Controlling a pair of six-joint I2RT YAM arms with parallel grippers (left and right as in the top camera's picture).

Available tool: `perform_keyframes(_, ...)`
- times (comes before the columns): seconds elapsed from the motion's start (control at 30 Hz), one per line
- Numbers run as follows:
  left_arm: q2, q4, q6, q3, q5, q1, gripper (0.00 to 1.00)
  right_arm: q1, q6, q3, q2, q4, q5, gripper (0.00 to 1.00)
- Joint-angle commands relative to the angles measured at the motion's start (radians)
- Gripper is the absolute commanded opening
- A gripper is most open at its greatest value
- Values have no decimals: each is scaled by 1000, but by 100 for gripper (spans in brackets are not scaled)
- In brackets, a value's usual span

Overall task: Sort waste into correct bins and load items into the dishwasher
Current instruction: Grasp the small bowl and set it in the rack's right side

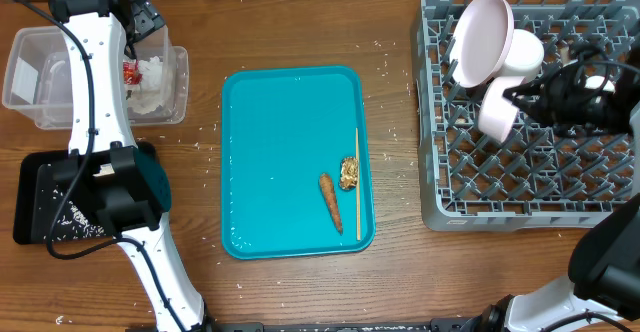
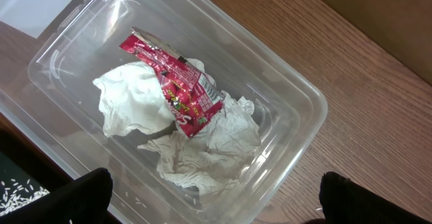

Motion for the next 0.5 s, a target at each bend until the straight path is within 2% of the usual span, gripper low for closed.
perform_keyframes(0.0, -17, 3, -10, 13, -14, 1, 100, -10, -39, -82, -18, 57, -125, 4)
perform_keyframes(0.13, -17, 3, -10, 13, -14, 1, 100, -23, -34, -105, -18, 87, -116, 4)
perform_keyframes(0.27, -17, 3, -10, 13, -14, 1, 100, -85, 83, -101, -18, 130, -45, 6)
perform_keyframes(0.47, -17, 3, -10, 13, -14, 1, 100, -116, 102, -101, -18, 105, 63, 6)
